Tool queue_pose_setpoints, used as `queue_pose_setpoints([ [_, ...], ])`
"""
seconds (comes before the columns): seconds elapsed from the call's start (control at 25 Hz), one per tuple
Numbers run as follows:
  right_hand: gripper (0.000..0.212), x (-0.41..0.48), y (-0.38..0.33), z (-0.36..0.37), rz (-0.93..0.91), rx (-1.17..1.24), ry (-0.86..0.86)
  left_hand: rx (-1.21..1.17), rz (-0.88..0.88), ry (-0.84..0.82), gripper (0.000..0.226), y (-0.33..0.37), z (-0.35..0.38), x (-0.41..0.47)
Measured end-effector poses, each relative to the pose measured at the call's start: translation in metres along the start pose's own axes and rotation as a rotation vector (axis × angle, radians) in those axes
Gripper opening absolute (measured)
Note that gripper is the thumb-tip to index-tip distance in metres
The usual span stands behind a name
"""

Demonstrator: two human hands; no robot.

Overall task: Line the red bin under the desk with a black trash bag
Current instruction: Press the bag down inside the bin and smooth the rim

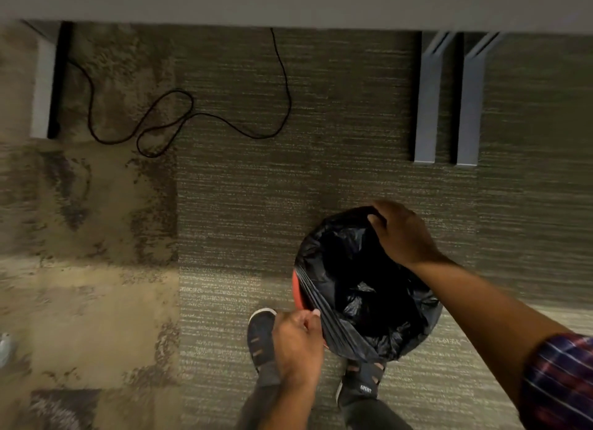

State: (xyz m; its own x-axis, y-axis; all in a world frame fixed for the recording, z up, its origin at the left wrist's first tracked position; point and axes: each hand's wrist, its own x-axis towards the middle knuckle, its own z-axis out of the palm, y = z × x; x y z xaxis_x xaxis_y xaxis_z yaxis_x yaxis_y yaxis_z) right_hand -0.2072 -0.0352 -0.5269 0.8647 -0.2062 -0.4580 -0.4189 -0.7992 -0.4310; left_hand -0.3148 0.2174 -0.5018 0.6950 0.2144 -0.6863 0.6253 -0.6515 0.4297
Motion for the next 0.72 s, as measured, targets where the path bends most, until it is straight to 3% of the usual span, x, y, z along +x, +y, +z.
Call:
queue_pose_setpoints([
  [0.12, 0.053, -0.011, 0.013, 0.005, -0.021, 0.012, -0.01, 0.125, 0.029, 0.017, 0.035, -0.002, 0.011, 0.004],
  [0.2, 0.057, -0.016, 0.02, 0.007, -0.015, 0.031, -0.018, 0.143, 0.01, 0.006, 0.035, 0.001, 0.015, 0.011],
  [0.28, 0.056, -0.017, 0.025, 0.01, 0.002, 0.043, -0.019, -0.105, -0.038, -0.027, 0.011, 0.003, 0.011, 0.019],
  [0.36, 0.055, -0.018, 0.033, 0.014, 0.036, 0.056, -0.019, -0.332, -0.108, -0.103, 0.03, 0.0, 0.003, 0.024],
  [0.48, 0.058, -0.019, 0.042, 0.016, 0.123, 0.079, -0.039, -0.519, -0.226, -0.152, 0.007, -0.007, -0.015, 0.03],
  [0.72, 0.06, -0.022, 0.05, 0.023, 0.128, 0.057, -0.045, -0.713, -0.329, -0.243, 0.014, -0.021, -0.033, 0.043],
])
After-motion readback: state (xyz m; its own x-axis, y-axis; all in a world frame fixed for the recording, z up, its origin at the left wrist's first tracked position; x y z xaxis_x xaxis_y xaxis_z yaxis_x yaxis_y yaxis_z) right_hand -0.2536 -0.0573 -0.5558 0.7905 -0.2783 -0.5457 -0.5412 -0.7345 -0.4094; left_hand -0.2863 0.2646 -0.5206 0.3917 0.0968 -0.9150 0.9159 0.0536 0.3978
